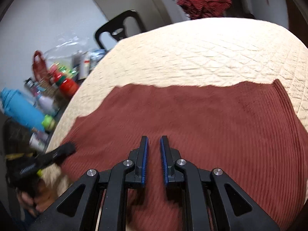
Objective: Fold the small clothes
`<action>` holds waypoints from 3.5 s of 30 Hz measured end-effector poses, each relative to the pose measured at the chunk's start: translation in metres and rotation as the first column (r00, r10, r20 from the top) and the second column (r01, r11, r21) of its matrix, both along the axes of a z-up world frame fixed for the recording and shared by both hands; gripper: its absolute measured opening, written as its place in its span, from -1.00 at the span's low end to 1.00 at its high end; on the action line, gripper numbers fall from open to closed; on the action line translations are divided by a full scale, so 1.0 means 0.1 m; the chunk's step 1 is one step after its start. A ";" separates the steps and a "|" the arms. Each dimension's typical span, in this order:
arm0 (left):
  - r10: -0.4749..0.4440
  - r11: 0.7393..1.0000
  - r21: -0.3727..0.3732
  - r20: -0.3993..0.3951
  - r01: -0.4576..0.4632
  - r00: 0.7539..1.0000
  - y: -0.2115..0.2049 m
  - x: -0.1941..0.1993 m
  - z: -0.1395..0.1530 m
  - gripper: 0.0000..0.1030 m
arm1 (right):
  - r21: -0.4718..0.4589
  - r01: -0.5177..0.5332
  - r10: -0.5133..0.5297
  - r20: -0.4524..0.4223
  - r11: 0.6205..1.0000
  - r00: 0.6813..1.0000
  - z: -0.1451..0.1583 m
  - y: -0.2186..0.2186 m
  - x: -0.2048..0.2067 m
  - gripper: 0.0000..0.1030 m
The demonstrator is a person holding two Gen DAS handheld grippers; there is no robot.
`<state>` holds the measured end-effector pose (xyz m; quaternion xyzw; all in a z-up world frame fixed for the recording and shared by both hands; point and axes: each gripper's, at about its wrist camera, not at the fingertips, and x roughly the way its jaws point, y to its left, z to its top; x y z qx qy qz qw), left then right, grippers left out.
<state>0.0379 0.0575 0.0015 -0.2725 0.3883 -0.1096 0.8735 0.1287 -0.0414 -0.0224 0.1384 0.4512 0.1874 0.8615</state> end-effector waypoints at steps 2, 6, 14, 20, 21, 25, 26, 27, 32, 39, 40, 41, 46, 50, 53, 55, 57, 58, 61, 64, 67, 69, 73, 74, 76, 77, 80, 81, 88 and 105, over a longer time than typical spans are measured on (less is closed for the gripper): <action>-0.008 1.000 0.002 0.019 0.008 1.000 -0.03 0.00 0.07 -0.55 | 0.034 0.006 -0.005 -0.010 0.999 1.000 0.01 -0.05 -0.01 -0.74; -0.037 0.999 -0.009 0.059 0.037 0.998 -0.11 0.03 0.22 -0.55 | 0.043 -0.062 0.061 0.018 0.997 0.998 0.05 -0.06 -0.31 -0.74; -0.173 0.984 -0.006 0.138 0.176 0.975 -0.60 0.21 0.62 -0.57 | 0.122 0.085 -0.092 0.052 0.989 0.994 0.10 -0.77 -0.90 -0.74; -0.352 0.935 0.019 0.174 0.355 0.919 -1.34 0.42 0.80 -0.58 | 0.122 0.227 -0.239 0.100 0.966 0.966 0.24 -1.28 -1.15 -0.74; -0.382 0.923 0.023 0.170 0.384 0.908 -1.48 0.46 0.78 -0.58 | 0.126 0.244 -0.257 0.105 0.962 0.961 0.25 -1.35 -1.19 -0.74; -0.492 0.870 0.036 0.068 0.491 0.868 -2.00 0.61 0.47 -0.59 | 0.135 0.273 -0.287 0.101 0.953 0.953 0.25 -1.44 -1.25 -0.74; -0.518 0.855 0.033 0.035 0.517 0.854 -2.09 0.64 0.37 -0.59 | 0.142 0.278 -0.293 0.097 0.950 0.951 0.24 -1.46 -1.26 -0.74; -0.532 0.846 0.026 0.003 0.532 0.846 -2.15 0.66 0.28 -0.59 | 0.148 0.280 -0.295 0.093 0.949 0.951 0.24 -1.48 -1.27 -0.74; -0.544 0.839 -0.002 0.029 0.544 0.839 -2.05 0.57 0.38 -0.46 | 0.221 0.273 -0.295 0.076 0.936 0.952 0.22 -1.58 -1.29 -0.51; -0.383 0.923 0.092 0.153 0.373 0.911 -1.42 0.42 0.74 -0.25 | 0.365 0.173 -0.199 0.034 0.915 0.979 0.20 -1.47 -1.15 -0.07; -0.359 0.932 0.109 0.149 0.345 0.921 -1.33 0.41 0.72 -0.25 | 0.373 0.158 -0.177 0.019 0.914 0.984 0.17 -1.43 -1.12 -0.07; -0.342 0.937 0.123 0.142 0.326 0.929 -1.29 0.41 0.68 -0.25 | 0.380 0.146 -0.158 0.001 0.913 0.987 0.13 -1.39 -1.09 -0.07; -0.304 0.947 0.130 0.075 0.293 0.950 -1.17 0.40 0.41 -0.25 | 0.465 0.113 -0.090 -0.071 0.878 0.993 0.02 -1.26 -1.01 -0.07; -0.320 0.940 0.142 0.067 0.309 0.945 -1.16 0.39 0.31 -0.25 | 0.517 0.125 -0.078 -0.113 0.847 0.991 0.02 -1.27 -1.00 0.15; -0.329 0.935 0.163 0.074 0.314 0.941 -1.22 0.40 0.28 -0.25 | 0.521 0.141 -0.079 -0.140 0.842 0.987 0.01 -1.29 -0.95 0.18; -0.332 0.934 0.164 0.078 0.316 0.940 -1.24 0.41 0.27 -0.25 | 0.485 0.161 -0.085 -0.175 0.859 0.981 -0.02 -1.26 -0.90 0.18; -0.333 0.934 0.164 0.079 0.317 0.940 -1.25 0.42 0.27 -0.25 | 0.488 0.155 -0.073 -0.184 0.859 0.980 -0.03 -1.23 -0.87 0.18; -0.334 0.934 0.165 0.080 0.318 0.939 -1.24 0.41 0.27 -0.25 | 0.480 0.146 -0.066 -0.181 0.865 0.981 -0.02 -1.19 -0.85 0.18; -0.336 0.933 0.166 0.081 0.320 0.938 -1.23 0.41 0.25 -0.25 | 0.463 0.145 -0.067 -0.181 0.874 0.981 -0.02 -1.13 -0.77 0.18; -0.339 0.931 0.175 0.081 0.321 0.937 -1.25 0.42 0.23 -0.25 | 0.454 0.176 -0.092 -0.201 0.874 0.975 -0.07 -1.15 -0.66 -0.03; -0.340 0.929 0.181 0.080 0.322 0.937 -1.26 0.42 0.22 -0.25 | 0.433 0.197 -0.115 -0.208 0.880 0.971 -0.09 -1.17 -0.60 -0.41; -0.343 0.928 0.182 0.081 0.324 0.936 -1.27 0.43 0.23 -0.25 | 0.406 0.197 -0.126 -0.195 0.892 0.973 -0.08 -1.19 -0.60 -0.55; -0.366 0.918 0.198 0.089 0.343 0.926 -1.37 0.43 0.29 -0.25 | 0.382 0.161 -0.142 -0.077 0.910 0.987 0.21 -1.25 -0.71 -0.59; -0.381 0.912 0.204 0.097 0.356 0.919 -1.42 0.42 0.32 -0.25 | 0.379 0.155 -0.146 -0.054 0.912 0.988 0.26 -1.28 -0.75 -0.59; -0.415 0.896 0.221 0.111 0.384 0.903 -1.54 0.39 0.36 -0.25 | 0.345 0.154 -0.167 0.008 0.926 0.986 0.38 -1.37 -0.88 -0.59; -0.432 0.888 0.228 0.113 0.400 0.895 -1.60 0.38 0.36 -0.25 | 0.333 0.163 -0.180 0.021 0.929 0.983 0.38 -1.41 -0.93 -0.59; -0.476 0.863 0.240 0.098 0.444 0.874 -1.74 0.38 0.29 -0.25 | 0.289 0.225 -0.235 0.000 0.931 0.972 0.20 -1.58 -1.05 -0.59; -0.484 0.858 0.247 0.094 0.450 0.870 -1.78 0.37 0.26 -0.25 | 0.288 0.248 -0.245 -0.046 0.925 0.968 0.05 -1.65 -1.06 -0.59; -0.493 0.849 0.274 0.101 0.453 0.864 -1.81 0.34 0.25 -0.25 | 0.282 0.251 -0.252 -0.034 0.926 0.967 -0.02 -1.64 -1.09 -0.61; -0.510 0.830 0.315 0.092 0.461 0.855 -1.93 0.33 0.27 -0.24 | 0.244 0.241 -0.251 0.009 0.939 0.968 -0.02 -1.71 -1.16 -0.68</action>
